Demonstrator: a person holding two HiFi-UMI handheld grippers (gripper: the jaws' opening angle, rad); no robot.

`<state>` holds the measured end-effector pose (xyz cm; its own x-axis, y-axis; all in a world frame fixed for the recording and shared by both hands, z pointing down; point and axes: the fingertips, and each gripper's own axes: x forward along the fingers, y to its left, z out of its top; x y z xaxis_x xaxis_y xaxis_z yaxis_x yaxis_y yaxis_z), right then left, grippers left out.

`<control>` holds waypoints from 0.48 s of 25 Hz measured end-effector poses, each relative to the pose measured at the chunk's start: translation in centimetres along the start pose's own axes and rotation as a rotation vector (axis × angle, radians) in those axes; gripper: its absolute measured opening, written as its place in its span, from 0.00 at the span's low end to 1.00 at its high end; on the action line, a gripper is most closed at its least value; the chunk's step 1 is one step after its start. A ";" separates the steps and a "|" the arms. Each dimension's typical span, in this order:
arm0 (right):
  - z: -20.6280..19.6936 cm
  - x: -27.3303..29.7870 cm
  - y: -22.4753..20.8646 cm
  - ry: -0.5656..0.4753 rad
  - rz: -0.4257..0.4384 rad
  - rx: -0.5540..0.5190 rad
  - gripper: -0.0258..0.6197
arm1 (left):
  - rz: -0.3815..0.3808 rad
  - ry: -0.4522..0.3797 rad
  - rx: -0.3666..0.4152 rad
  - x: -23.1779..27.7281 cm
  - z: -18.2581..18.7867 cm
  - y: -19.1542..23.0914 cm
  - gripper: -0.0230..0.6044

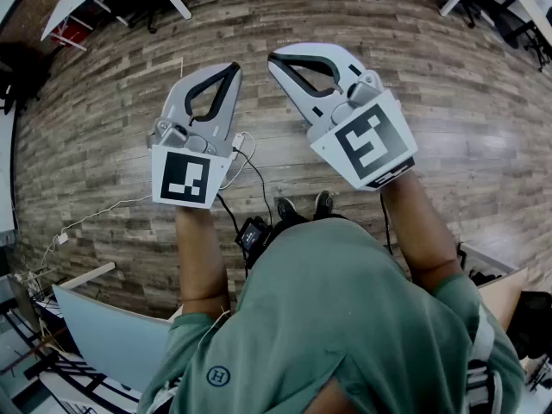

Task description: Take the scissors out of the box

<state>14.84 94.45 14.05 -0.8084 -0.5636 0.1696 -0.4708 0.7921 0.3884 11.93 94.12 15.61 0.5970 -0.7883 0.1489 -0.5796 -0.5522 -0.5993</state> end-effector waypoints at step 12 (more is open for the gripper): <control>-0.6 0.2 -0.3 -0.006 0.013 0.032 0.05 | -0.003 0.007 -0.007 0.5 -0.5 -0.3 0.04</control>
<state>15.00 94.01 14.49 -0.8166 -0.5518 0.1691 -0.4711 0.8066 0.3569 12.11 93.74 16.27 0.5954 -0.7881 0.1562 -0.5812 -0.5567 -0.5935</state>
